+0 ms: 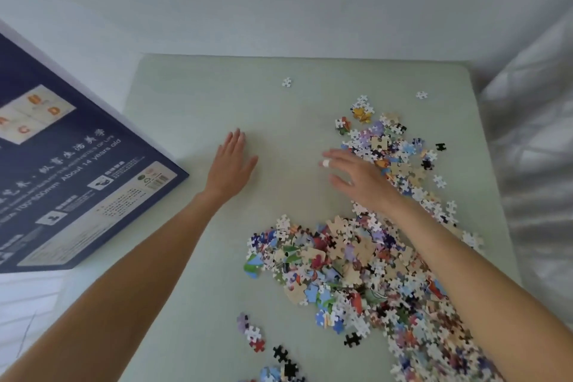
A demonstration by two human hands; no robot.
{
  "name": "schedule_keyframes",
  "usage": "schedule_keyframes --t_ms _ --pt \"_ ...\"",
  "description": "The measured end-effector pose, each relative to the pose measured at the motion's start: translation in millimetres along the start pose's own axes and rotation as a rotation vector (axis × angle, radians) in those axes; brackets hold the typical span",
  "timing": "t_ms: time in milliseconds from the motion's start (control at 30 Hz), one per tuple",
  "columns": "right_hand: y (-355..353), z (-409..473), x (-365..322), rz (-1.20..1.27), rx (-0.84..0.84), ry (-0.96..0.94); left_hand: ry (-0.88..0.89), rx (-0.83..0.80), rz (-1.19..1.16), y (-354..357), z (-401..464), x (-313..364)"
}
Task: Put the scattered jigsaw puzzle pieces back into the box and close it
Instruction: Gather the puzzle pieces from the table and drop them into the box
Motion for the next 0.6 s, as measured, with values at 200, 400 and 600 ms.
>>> schedule_keyframes --t_ms 200,400,600 --pt "-2.6 132.7 20.4 -0.238 -0.037 -0.049 0.023 0.002 0.097 11.6 5.7 -12.4" --pt "5.3 213.1 21.4 -0.445 -0.106 -0.057 0.083 0.017 0.072 12.5 8.7 -18.2" --pt "-4.3 183.8 52.5 -0.48 -0.13 -0.027 0.143 0.035 0.07 18.4 18.7 -1.1"
Point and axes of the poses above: each hand's wrist, its own z-axis towards the middle knuckle, its own y-axis out of the palm, x = y × z, the point moved 7 cm from there along z, towards the middle knuckle
